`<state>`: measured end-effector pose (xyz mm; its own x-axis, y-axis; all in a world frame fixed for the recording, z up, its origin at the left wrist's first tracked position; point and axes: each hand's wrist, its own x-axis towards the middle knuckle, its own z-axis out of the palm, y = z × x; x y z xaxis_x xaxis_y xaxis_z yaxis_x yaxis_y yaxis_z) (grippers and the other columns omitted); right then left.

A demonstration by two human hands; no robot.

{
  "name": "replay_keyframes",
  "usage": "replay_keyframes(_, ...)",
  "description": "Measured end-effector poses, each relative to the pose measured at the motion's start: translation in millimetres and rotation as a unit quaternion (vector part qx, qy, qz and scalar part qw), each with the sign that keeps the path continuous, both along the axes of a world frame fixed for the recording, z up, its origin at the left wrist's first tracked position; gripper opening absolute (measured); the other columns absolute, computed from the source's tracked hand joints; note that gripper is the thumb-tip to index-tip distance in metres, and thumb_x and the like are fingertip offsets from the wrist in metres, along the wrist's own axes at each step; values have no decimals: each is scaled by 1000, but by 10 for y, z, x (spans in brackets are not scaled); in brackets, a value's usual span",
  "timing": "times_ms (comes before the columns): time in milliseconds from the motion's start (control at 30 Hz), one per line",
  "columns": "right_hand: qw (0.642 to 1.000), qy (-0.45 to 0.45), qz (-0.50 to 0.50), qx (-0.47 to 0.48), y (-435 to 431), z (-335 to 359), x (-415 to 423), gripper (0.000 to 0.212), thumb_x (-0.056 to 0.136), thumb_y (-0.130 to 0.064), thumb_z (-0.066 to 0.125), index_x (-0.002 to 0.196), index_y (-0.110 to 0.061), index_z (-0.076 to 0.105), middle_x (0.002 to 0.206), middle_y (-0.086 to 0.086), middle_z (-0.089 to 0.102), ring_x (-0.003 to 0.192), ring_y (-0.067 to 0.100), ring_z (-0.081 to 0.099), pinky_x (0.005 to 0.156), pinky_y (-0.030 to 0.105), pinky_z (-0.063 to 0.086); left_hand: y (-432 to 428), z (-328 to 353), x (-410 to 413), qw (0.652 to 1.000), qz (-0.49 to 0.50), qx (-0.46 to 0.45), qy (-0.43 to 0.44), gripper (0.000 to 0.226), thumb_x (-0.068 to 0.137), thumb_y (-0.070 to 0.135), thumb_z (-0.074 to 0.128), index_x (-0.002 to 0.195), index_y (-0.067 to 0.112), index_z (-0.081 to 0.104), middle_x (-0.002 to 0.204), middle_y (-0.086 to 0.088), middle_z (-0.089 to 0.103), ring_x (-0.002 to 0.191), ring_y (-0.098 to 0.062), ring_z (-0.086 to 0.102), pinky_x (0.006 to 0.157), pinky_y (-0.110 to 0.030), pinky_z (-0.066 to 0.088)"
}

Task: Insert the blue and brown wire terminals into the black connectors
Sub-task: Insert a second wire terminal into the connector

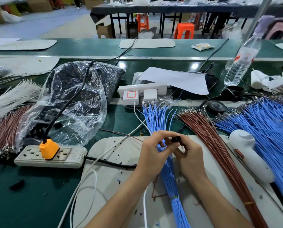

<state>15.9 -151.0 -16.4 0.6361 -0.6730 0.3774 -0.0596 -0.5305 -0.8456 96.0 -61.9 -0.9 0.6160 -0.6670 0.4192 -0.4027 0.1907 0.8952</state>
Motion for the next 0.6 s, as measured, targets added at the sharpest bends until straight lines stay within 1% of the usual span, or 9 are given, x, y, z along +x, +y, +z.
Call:
replay_keyframes(33,1000,3,3,-4,-11,22,-2,18,78,6,72,92,-5,70,83,9,68,78,26,63,71,39,51,-7,2,5,1000,-4,7,7,27,80,11,70,97,30,66,88,9,69,79,-9,59,71,-30,48)
replay_keyframes(100,999,19,42,-2,-17,89,-3,24,77,5,72,96,-9,70,89,4,66,84,20,61,76,29,49,-2,0,41,998,-12,0,57,26,83,7,68,97,30,65,86,14,69,78,-5,61,72,-25,50)
replay_keyframes(167,996,27,73,38,-37,182,-6,38,77,12,67,100,-19,67,98,0,66,91,11,62,79,17,47,9,-15,90,992,-12,-23,124,23,87,3,65,97,23,63,88,7,71,80,-8,64,75,-22,50)
replay_keyframes(267,995,2,8,102,-201,362,70,41,83,13,56,99,-23,67,97,-3,69,89,8,65,74,9,49,1,-29,147,981,-8,-40,189,18,90,-1,59,96,15,59,88,-10,71,74,-11,64,70,-22,50)
replay_keyframes(333,996,47,-60,44,-451,465,244,30,87,7,57,103,-16,68,97,-1,69,87,11,65,71,6,47,-7,-37,161,977,-13,-47,208,17,91,-5,57,94,12,58,84,-6,71,62,-10,61,62,-21,50)
replay_keyframes(400,987,131,-83,-39,-748,563,507,22,89,0,60,108,-7,68,101,7,69,87,14,62,75,11,45,-7,-46,169,975,-21,-48,217,17,91,-6,55,93,11,57,81,0,70,55,-10,58,55,-22,49)
replay_keyframes(467,968,218,-80,-93,-1030,608,790,22,90,-7,61,111,-6,68,106,12,69,93,21,62,85,25,48,4,-45,166,974,-23,-53,221,17,91,-6,56,92,11,58,79,1,70,59,-12,61,53,-22,48)
replay_keyframes(533,942,302,-89,-112,-1237,592,1018,25,90,-13,62,114,-8,67,113,15,67,106,29,60,94,34,47,15,-35,158,972,-23,-60,226,16,90,-5,58,93,11,58,79,-1,70,61,-13,63,54,-21,49)
replay_keyframes(600,921,360,-94,-117,-1342,517,1166,25,91,-14,61,115,-7,66,119,15,65,112,32,57,95,35,46,22,-32,163,970,-25,-63,233,14,90,-4,59,93,10,59,79,-3,70,60,-14,62,55,-22,49)
